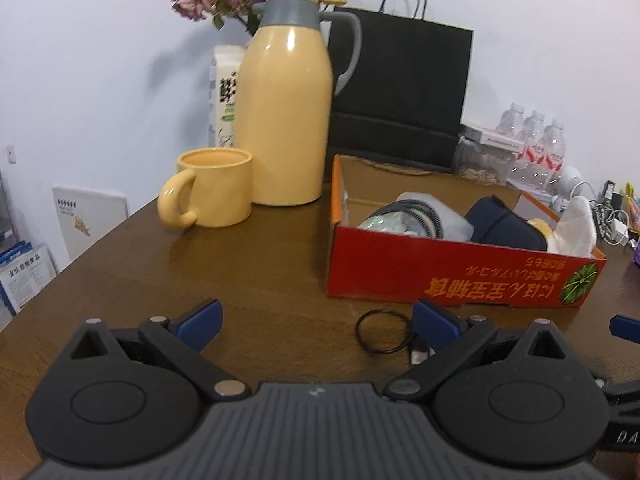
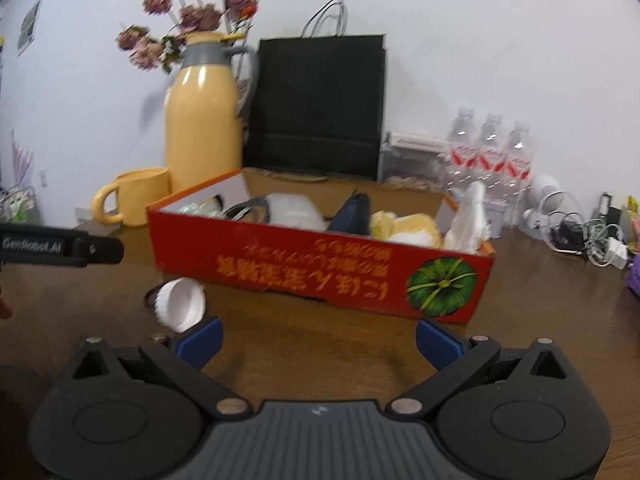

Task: Organize objects
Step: 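Withdraw both grippers from the box back toward the table items, then grasp the ridged white cap lying on its side with the right gripper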

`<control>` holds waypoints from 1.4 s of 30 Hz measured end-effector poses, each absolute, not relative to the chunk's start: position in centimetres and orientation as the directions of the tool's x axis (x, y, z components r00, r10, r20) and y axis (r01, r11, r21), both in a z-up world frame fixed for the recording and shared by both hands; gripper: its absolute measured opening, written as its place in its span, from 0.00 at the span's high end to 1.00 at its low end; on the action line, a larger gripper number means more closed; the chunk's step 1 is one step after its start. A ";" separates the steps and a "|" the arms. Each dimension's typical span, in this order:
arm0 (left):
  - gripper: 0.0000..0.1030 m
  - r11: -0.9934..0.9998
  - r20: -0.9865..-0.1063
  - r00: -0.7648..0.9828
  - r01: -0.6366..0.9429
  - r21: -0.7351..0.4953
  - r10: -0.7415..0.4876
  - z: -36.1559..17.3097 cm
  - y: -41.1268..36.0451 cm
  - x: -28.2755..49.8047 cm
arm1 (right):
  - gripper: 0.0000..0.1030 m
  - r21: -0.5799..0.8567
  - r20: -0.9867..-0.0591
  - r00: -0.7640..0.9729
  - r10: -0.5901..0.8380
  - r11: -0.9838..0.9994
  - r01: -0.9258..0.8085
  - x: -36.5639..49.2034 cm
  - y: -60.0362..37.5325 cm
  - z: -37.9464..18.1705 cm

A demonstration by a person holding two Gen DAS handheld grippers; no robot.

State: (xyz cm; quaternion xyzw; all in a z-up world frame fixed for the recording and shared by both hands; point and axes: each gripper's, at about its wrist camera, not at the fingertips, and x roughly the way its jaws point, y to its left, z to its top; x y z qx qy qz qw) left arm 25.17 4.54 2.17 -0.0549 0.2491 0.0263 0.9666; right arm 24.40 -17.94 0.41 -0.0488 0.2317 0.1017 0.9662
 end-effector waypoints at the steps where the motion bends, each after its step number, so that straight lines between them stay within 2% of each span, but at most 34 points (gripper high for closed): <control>1: 0.00 0.992 -0.489 0.872 -0.080 -0.096 0.023 2.1 4.7 25.2 | 0.00 -0.044 -0.466 0.865 0.186 0.971 -0.233 24.5 -17.6 0.4; 11: 0.00 0.987 -0.522 0.851 -0.127 -0.098 0.058 1.7 6.5 25.0 | 0.01 -0.011 -0.507 0.808 0.300 0.935 -0.354 26.8 -13.4 0.3; 17: 0.00 0.978 -0.533 0.844 -0.160 -0.131 0.066 1.7 8.2 25.0 | 0.13 0.038 -0.534 0.758 0.376 0.906 -0.423 29.4 -12.5 0.1; 23: 0.00 0.976 -0.542 0.838 -0.165 -0.145 0.061 1.7 8.7 25.0 | 0.31 0.100 -0.568 0.706 0.423 0.887 -0.451 31.5 -12.3 -0.4; 26: 0.00 0.977 -0.544 0.837 -0.158 -0.141 0.057 1.6 8.6 25.0 | 0.59 0.140 -0.587 0.662 0.467 0.863 -0.485 31.7 -12.2 -0.8; 28: 0.00 0.978 -0.546 0.836 -0.154 -0.139 0.054 1.5 8.6 25.1 | 0.86 0.151 -0.578 0.656 0.486 0.853 -0.499 31.6 -12.2 -0.9; 42: 0.00 0.979 -0.565 0.823 -0.159 -0.132 0.058 0.9 8.5 25.6 | 0.86 0.082 -0.490 0.773 0.403 0.904 -0.419 29.6 -13.2 0.2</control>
